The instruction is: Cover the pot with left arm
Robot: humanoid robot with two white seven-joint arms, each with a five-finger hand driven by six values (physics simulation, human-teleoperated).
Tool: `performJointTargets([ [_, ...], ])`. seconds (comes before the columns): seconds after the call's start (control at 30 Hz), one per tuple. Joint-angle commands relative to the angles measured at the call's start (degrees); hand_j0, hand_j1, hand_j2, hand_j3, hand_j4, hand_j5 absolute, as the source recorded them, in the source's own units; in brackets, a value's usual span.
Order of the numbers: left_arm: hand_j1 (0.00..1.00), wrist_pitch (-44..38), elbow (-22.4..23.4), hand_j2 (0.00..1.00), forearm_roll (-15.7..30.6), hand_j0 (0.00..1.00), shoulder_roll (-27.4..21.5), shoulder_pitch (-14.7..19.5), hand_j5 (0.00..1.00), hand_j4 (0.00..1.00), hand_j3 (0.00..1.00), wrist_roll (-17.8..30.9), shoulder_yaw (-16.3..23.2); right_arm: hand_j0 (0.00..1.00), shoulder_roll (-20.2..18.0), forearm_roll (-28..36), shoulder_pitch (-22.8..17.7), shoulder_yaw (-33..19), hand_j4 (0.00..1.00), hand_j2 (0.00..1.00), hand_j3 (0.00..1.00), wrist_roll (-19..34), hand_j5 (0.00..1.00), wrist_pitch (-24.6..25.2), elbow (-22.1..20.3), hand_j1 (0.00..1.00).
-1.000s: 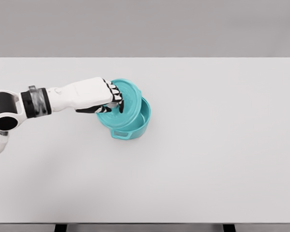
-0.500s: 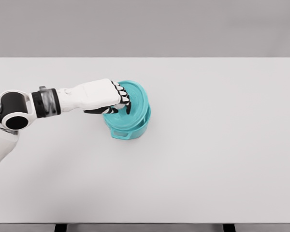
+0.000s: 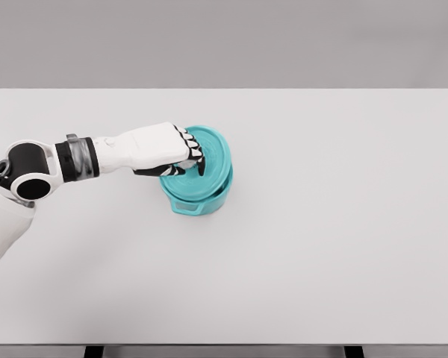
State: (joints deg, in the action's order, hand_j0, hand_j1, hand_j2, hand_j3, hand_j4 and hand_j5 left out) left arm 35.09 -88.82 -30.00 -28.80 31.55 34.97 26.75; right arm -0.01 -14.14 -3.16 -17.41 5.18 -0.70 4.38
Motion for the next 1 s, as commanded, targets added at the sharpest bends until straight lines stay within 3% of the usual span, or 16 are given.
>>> performJointTargets([
  [0.0, 0.50, -0.1, 0.4, 0.50, 0.1, 0.50, 0.0, 0.0, 0.50, 0.50, 0.50, 0.0, 0.0, 1.00, 0.0, 0.0, 0.0, 0.0, 1.00, 1.00, 1.00, 0.0, 1.00, 0.0, 0.0, 1.00],
  [0.4, 0.56, -0.1, 1.1, 0.56, 0.0, 0.56, 0.0, 0.0, 0.56, 0.56, 0.56, 0.0, 0.0, 1.00, 0.0, 0.0, 0.0, 0.0, 1.00, 1.00, 1.00, 0.0, 1.00, 0.0, 0.0, 1.00],
  [0.97, 0.56, -0.1, 0.4, 0.56, 0.2, 0.56, -0.5, -0.8, 0.56, 0.56, 0.56, 0.0, 0.0, 1.00, 0.0, 0.0, 0.0, 0.0, 1.00, 1.00, 1.00, 0.0, 1.00, 0.0, 0.0, 1.00],
])
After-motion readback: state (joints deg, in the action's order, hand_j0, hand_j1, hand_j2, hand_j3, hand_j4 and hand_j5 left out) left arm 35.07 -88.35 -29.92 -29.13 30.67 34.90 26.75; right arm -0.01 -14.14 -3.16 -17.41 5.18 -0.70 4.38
